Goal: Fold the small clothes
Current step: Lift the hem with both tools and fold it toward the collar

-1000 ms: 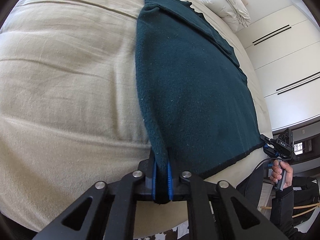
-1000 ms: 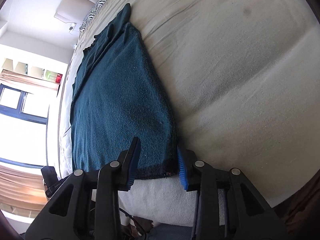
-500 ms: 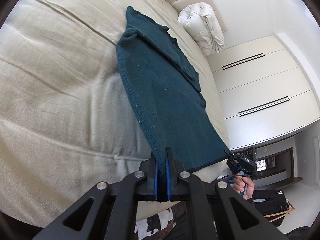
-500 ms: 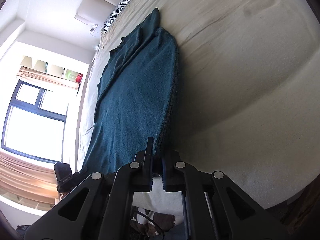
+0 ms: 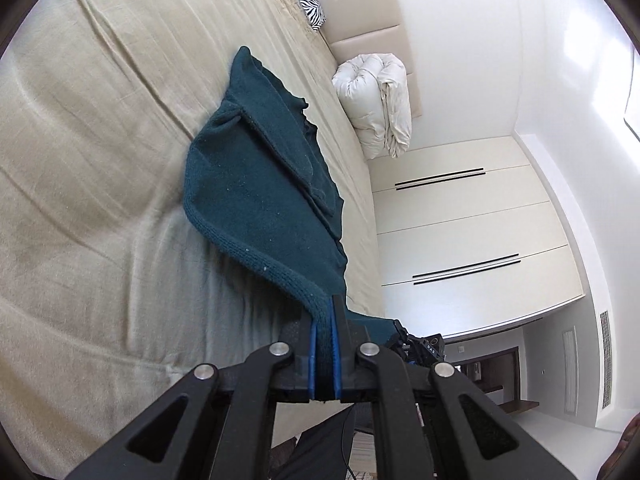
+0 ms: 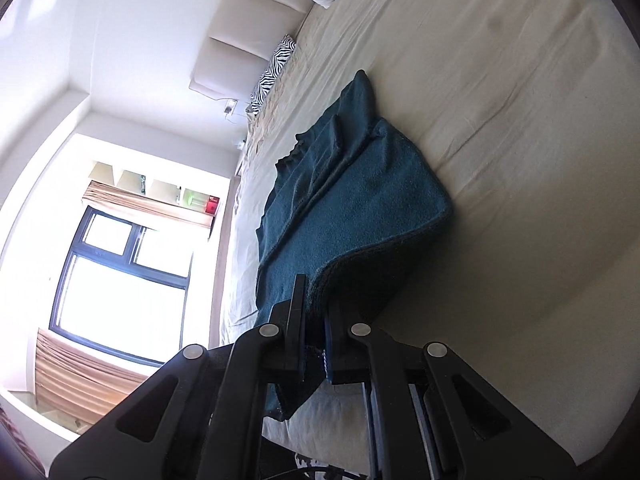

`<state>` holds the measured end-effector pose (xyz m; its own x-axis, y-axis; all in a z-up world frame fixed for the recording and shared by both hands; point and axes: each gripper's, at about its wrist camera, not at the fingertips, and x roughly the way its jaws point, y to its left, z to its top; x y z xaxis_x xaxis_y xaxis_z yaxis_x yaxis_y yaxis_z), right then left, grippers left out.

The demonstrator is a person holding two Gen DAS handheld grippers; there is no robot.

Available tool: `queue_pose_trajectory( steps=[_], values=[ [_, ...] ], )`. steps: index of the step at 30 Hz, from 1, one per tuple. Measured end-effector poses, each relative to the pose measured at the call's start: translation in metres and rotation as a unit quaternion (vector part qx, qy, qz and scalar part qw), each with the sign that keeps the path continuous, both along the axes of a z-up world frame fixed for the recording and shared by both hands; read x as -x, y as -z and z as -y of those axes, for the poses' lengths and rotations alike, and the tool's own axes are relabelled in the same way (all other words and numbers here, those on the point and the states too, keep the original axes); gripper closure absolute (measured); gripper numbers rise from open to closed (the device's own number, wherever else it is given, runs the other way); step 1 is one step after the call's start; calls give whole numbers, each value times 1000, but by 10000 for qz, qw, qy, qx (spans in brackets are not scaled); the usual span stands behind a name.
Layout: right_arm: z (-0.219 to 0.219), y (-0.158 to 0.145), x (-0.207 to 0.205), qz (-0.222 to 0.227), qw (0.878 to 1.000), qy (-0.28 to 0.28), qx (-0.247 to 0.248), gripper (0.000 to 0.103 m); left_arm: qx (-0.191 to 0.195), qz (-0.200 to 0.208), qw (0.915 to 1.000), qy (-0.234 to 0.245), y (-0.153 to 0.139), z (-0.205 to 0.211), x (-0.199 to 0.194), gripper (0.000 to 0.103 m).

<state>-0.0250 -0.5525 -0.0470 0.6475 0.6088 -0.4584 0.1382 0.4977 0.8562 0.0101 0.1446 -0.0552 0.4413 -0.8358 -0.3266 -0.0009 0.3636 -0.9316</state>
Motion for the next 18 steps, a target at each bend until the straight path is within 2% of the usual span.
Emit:
queue_pose_trajectory(
  steps=[9, 18],
  values=[
    [11, -19, -78, 183, 9990, 411, 7, 98, 589, -78, 9964, -601, -4, -14, -68, 96],
    [13, -19, -179, 218, 9974, 633, 273, 98, 534, -68, 9949, -850, -3, -14, -163, 96]
  ],
)
